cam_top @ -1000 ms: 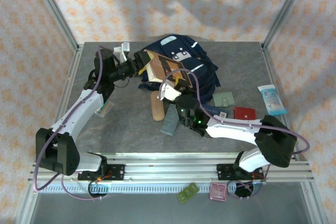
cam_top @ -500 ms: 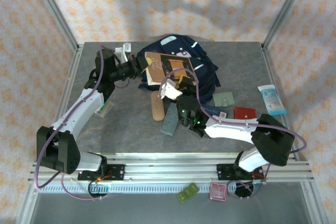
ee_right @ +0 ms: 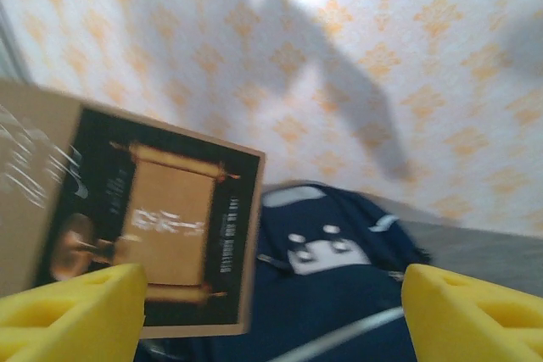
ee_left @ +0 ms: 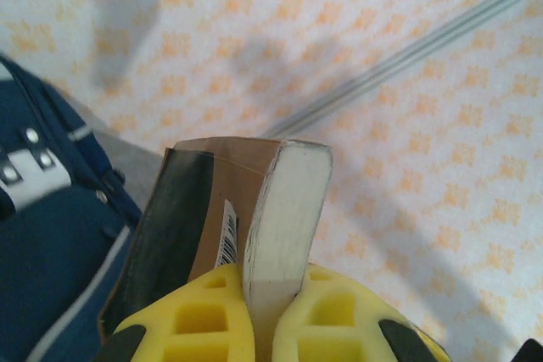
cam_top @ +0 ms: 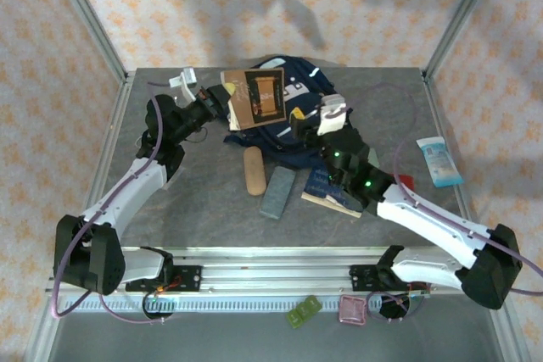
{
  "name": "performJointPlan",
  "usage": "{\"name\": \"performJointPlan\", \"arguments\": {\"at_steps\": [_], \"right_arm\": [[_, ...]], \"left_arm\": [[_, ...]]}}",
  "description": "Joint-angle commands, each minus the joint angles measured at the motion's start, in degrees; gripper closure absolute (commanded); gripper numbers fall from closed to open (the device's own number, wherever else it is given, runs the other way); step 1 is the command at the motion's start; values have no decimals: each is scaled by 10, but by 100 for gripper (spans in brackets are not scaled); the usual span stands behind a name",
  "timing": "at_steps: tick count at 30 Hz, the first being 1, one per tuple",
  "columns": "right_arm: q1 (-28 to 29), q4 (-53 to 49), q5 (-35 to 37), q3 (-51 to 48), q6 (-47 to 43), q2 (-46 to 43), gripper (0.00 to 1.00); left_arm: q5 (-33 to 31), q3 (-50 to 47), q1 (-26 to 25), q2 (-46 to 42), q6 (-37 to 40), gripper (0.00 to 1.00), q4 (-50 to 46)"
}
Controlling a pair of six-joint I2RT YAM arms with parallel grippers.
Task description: Pack books, pencil case, and school supplies into a backpack
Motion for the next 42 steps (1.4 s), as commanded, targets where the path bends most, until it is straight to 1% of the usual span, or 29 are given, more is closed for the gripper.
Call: {"name": "performJointPlan", "arguments": {"at_steps": [1, 2, 3, 4, 6, 8, 10, 14, 15, 20, 26, 32, 33, 35, 36, 37, 38, 39, 41, 42], "right_arm": [[-30, -10, -163, 12, 242, 15, 21], [-53, 5, -207, 7, 294, 20, 19], [-81, 48, -269, -11, 345, 23, 19], [-103, 98, -311, -33, 396, 25, 19], [-139, 236, -379, -90, 492, 31, 18], [-155, 319, -416, -110, 550, 49, 17], [-159, 368, -447, -110, 596, 74, 17], [-164, 488, -479, -118, 684, 112, 16], [-164, 512, -483, -118, 697, 119, 16], [-164, 554, -508, -99, 721, 151, 15], [-160, 618, -528, -74, 751, 185, 16], [-151, 637, -543, -45, 755, 197, 19], [-151, 639, -543, -43, 756, 196, 21], [-151, 634, -543, -38, 756, 196, 32], [-151, 629, -543, -36, 756, 197, 42], [-151, 618, -544, -33, 755, 197, 57], [-151, 598, -544, -29, 754, 197, 74], [-151, 583, -543, -26, 750, 196, 84], [-151, 547, -543, -22, 736, 193, 98], [-153, 538, -539, -22, 731, 192, 100]], "left_arm": [[-39, -20, -1, -16, -45, 100, 189], [-40, -26, -1, -16, -54, 100, 213], [-42, -34, -1, -15, -65, 100, 246], [-45, -40, -1, -16, -76, 100, 269], [-52, -51, -2, -18, -91, 100, 309], [-60, -63, -4, -22, -105, 100, 341], [-72, -76, -5, -22, -127, 100, 379], [-80, -86, -7, -14, -172, 100, 436], [-80, -87, -9, -11, -178, 100, 445], [-78, -86, -26, -1, -209, 100, 495], [-81, -79, -50, 4, -211, 100, 495], [-86, -80, -77, 38, -226, 100, 521], [-86, -81, -79, 43, -227, 100, 525], [-91, -86, -84, 51, -229, 100, 531], [-93, -88, -85, 53, -229, 100, 533], [-95, -90, -88, 55, -229, 100, 535], [-98, -91, -89, 56, -229, 100, 532], [-99, -92, -89, 56, -227, 100, 527], [-96, -91, -90, 54, -214, 100, 511], [-94, -90, -91, 52, -208, 94, 499]]}}
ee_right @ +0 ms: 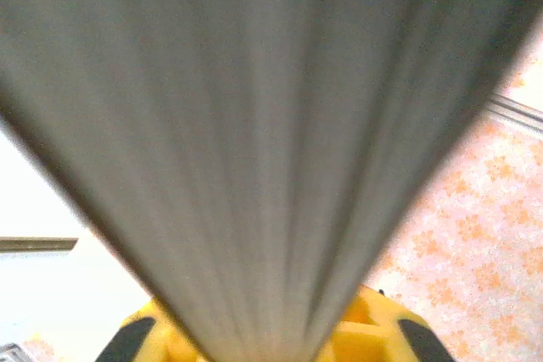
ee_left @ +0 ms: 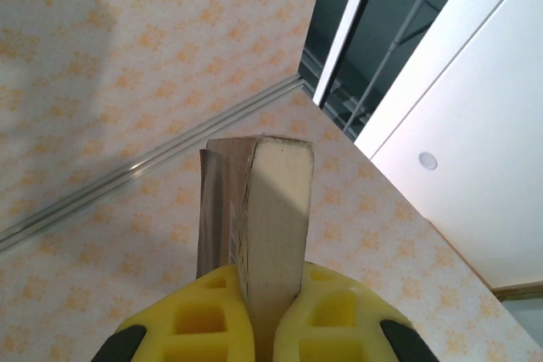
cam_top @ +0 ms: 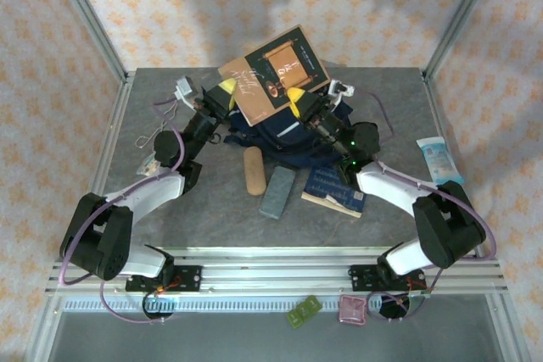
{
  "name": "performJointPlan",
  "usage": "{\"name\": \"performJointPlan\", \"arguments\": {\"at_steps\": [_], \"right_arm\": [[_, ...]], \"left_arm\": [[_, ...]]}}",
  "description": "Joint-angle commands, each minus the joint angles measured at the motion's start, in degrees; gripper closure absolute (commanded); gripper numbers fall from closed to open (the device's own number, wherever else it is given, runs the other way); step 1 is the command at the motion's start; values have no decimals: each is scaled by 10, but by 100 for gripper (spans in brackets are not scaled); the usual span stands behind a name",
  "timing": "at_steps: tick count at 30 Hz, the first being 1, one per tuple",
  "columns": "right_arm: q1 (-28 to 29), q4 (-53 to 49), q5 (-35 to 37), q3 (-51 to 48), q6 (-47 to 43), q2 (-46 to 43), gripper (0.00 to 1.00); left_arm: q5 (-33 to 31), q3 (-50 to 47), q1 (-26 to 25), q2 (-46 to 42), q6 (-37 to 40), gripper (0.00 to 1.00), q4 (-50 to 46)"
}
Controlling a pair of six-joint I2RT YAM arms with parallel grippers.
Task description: Pack books, pencil case, and school supplies into a backpack
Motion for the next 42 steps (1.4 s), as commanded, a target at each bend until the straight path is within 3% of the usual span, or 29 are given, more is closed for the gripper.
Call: {"name": "performJointPlan", "arguments": {"at_steps": [1, 3, 6, 9, 12, 17, 21, 27, 34, 42], "right_arm": [[2, -22, -13, 20, -17, -7, 100], [-9, -36, -6, 14, -21, -15, 100], [-35, -126, -6, 16, -69, -48, 100], [-60, -260, 17, 16, -146, -105, 100], [-99, -396, 53, 17, -190, -153, 100], [-173, -498, 64, -12, -213, -229, 100], [-225, -628, 110, -4, -268, -279, 100], [-304, -697, 112, -19, -287, -331, 100], [-340, -723, 106, -35, -297, -334, 100], [-342, -695, 84, -48, -289, -329, 100]], "left_arm": [[7, 6, -9, -11, 17, 82, 28], [8, 1, -9, -19, 33, 58, -5], [2, 1, -8, -45, 101, 42, -131], [-18, 39, -15, -64, 242, 27, -356], [-80, 81, -48, -48, 378, 25, -533], [-132, 163, -92, 51, 494, 29, -679], [-204, 295, -137, 163, 599, 31, -815], [-259, 538, -173, 365, 696, 28, -1012], [-301, 722, -203, 506, 753, 23, -1130], [-408, 762, -229, 556, 784, 25, -1140]]}}
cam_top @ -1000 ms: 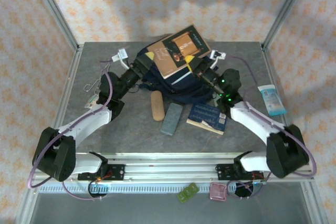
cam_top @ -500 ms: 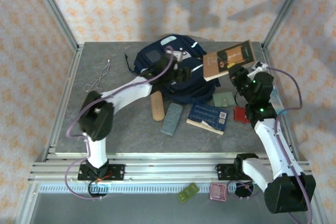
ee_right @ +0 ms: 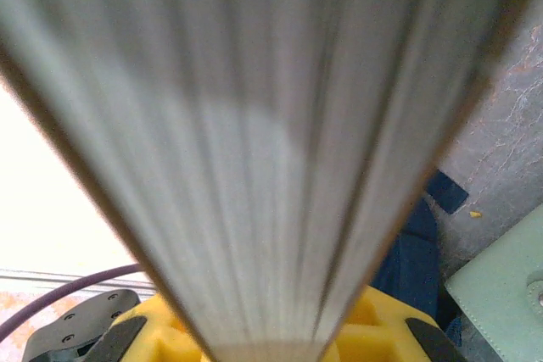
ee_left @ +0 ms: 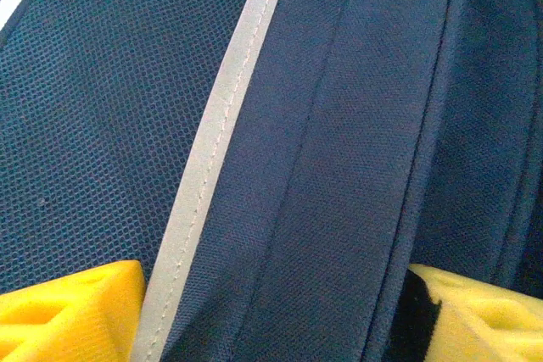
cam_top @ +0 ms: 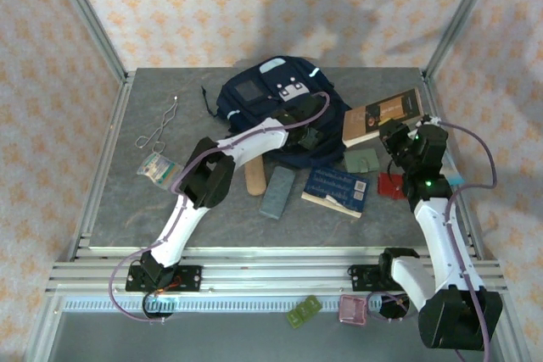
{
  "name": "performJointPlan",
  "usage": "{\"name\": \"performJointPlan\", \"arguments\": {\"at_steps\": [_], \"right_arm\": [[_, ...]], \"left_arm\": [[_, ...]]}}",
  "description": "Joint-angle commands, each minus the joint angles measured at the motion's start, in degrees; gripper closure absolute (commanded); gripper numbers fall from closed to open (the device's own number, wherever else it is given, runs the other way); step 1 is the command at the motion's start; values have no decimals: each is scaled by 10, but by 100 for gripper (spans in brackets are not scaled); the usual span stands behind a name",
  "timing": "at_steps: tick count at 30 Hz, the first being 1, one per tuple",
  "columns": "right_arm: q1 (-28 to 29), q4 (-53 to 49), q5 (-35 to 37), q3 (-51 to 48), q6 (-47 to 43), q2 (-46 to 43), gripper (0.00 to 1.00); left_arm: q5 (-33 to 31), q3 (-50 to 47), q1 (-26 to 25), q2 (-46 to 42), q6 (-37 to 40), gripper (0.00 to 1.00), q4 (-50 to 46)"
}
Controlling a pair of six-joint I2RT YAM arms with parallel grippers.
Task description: Pack books, pencil case, and school supplies into a backpack
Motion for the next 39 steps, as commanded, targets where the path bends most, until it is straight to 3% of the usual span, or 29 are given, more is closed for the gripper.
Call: {"name": "performJointPlan", "arguments": {"at_steps": [1, 3, 7, 8, 9, 18, 24, 31, 39], "right_arm": [[-2, 62, -18, 3, -4, -7, 100], [-2, 63, -21, 3, -2, -4, 100], [-2, 67, -25, -4, 2, 1, 100], [-2, 67, -26, -5, 3, 2, 100], [-2, 67, -27, -6, 3, 2, 100], [-2, 50, -29, -1, -12, 5, 100], [-2, 56, -55, -17, -10, 11, 100], [21, 163, -160, -51, 32, 84, 100], [72, 255, -160, -35, 67, 142, 100]], "left_arm": [[-65, 18, -10, 10, 35, 29, -32], [-84, 17, -13, 18, 46, 36, -32], [-93, 18, -14, 26, 62, 86, -32], [-90, 20, -14, 24, 63, 97, -32], [-89, 21, -14, 19, 65, 100, -31], [-137, 47, 2, -64, 90, 100, -18], [-123, 58, 26, -112, 79, 100, -3], [-98, 102, 37, -135, 60, 100, 5], [-112, 126, 39, -136, 62, 100, 2]]}}
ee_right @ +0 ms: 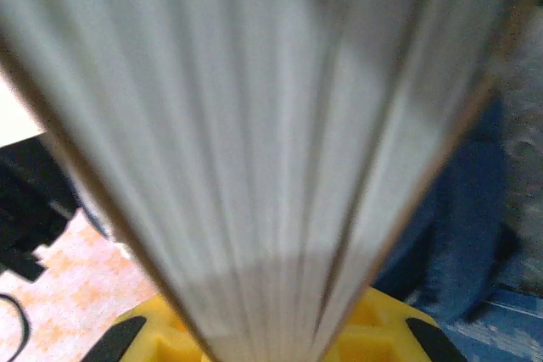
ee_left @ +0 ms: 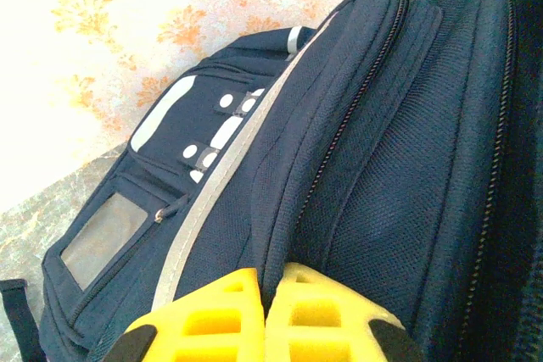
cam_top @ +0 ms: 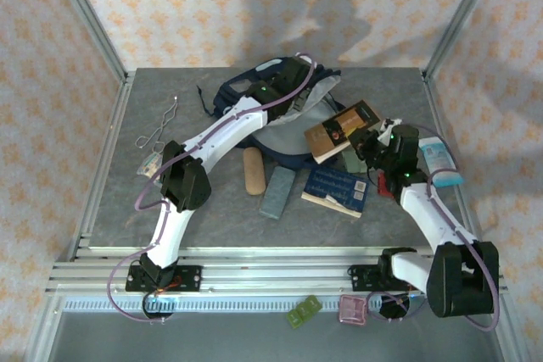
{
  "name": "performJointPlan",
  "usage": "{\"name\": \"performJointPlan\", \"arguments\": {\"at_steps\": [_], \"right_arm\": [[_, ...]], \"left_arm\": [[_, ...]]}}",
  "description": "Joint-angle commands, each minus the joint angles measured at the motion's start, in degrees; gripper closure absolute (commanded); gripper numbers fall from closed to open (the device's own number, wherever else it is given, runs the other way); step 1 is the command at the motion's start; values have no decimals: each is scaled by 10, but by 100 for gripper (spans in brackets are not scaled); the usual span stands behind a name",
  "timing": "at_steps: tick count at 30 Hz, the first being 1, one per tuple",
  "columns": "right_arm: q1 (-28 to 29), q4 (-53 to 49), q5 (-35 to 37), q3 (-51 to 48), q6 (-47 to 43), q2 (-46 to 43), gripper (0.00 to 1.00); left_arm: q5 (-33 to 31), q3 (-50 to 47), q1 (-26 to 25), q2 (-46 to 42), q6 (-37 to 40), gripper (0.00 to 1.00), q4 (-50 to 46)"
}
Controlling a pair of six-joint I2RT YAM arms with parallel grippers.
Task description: Pack books, pencil case, and school supplies into a backpack
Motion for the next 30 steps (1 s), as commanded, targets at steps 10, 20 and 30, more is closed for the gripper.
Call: {"name": "performJointPlan", "arguments": {"at_steps": [10, 20, 30], "right_arm": [[100, 287, -14, 98, 98, 209, 100], [137, 353, -22, 270, 151, 451, 100], [168, 302, -4, 542, 219, 698, 100]], "left_arm": [[-40, 72, 9, -51, -8, 100, 44], [-34, 76, 10, -66, 6, 100, 46], [-2, 56, 10, -86, -10, 100, 50]]}}
